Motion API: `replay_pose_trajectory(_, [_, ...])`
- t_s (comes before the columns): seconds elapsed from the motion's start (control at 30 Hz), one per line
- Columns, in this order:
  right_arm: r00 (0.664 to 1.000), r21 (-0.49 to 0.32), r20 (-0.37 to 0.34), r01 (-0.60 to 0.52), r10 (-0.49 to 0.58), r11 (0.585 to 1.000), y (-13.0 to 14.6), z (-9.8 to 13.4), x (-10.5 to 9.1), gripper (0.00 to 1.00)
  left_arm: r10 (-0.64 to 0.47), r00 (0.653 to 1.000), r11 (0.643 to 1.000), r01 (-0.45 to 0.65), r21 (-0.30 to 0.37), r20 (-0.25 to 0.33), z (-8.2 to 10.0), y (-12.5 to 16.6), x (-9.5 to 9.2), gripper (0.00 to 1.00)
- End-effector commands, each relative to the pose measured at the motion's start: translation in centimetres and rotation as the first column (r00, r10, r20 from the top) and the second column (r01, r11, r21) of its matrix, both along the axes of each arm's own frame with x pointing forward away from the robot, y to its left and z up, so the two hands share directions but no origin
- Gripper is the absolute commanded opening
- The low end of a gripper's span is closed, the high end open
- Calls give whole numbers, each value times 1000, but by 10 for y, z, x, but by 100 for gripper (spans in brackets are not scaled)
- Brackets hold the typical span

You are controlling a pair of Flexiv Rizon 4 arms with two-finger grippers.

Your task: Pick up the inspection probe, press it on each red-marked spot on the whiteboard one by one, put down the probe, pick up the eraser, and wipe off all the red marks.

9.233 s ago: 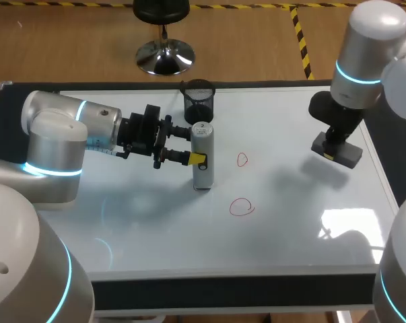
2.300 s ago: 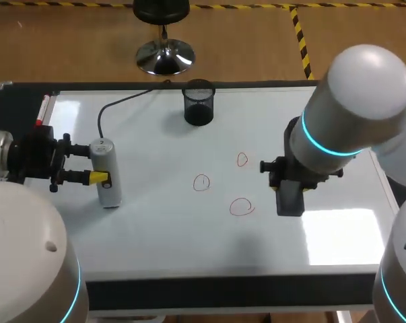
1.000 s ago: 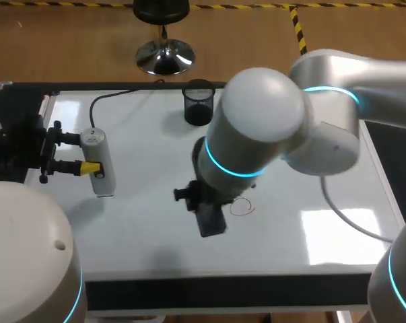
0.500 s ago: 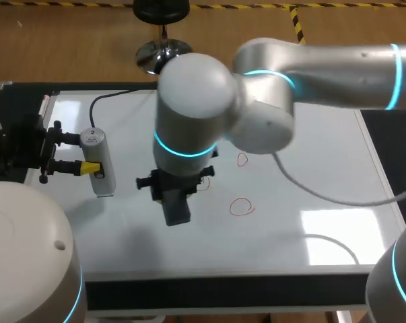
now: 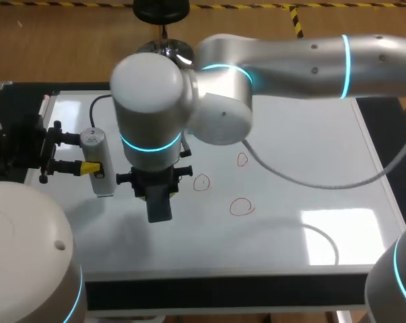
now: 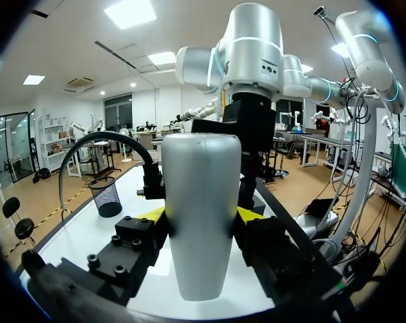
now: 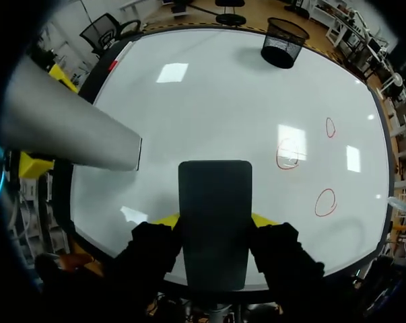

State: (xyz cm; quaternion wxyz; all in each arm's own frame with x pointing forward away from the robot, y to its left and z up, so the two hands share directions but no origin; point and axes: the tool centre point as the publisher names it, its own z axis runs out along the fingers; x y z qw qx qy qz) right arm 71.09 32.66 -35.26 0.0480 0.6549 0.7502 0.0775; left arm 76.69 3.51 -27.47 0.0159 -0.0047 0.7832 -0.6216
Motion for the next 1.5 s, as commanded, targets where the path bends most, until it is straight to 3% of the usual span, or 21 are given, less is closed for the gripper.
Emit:
replay_pose_trajectory(0.03, [1000, -16, 2, 3, -3, 1000, 3, 1, 0, 0, 3, 1000, 1000, -3, 3, 2, 3, 0, -1, 0])
replay_pose_trajectory(0.43, [1000, -16, 2, 3, -3, 1000, 3, 1, 0, 0, 3, 1000, 1000, -3, 3, 2, 3, 0, -1, 0])
replay_pose_trajectory(0.7, [999, 60, -27, 26, -24, 998, -2, -10, 24, 0, 3, 1000, 1000, -3, 3, 2, 3, 0, -1, 0])
replay_pose_trajectory(1.1, [992, 104, -87, 97, -88, 990, -31, -36, 63, 0, 3, 1000, 1000, -3, 3, 2, 3, 0, -1, 0])
replay_pose_trajectory(1.5, [990, 139, -112, 96, -81, 986, -26, -55, 60, 0, 3, 1000, 1000, -3, 3, 2, 3, 0, -1, 0])
